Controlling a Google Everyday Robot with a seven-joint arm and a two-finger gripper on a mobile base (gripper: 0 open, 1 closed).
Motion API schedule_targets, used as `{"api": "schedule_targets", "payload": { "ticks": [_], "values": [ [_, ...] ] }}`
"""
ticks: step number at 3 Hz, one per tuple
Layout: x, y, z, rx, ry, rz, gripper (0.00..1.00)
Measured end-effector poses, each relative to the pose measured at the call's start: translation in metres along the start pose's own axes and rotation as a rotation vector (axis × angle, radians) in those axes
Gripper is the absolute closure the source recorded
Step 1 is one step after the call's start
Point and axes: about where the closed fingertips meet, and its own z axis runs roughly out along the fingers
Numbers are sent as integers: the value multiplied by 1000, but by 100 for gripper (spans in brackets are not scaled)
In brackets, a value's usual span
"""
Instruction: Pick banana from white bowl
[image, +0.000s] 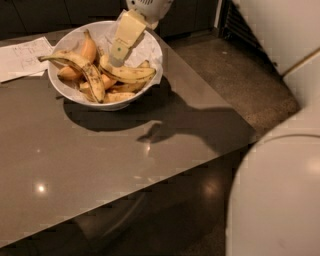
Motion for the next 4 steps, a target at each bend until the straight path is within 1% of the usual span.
{"api": "schedule_targets", "payload": {
  "ticks": [1,2,3,4],
  "values": [
    [-12,1,26,-7,61,-23,0],
    [-22,-4,46,-12,98,-19,3],
    [-26,-8,67,-13,134,-15,3],
    [-22,-16,87,-12,169,11,7]
  ]
}}
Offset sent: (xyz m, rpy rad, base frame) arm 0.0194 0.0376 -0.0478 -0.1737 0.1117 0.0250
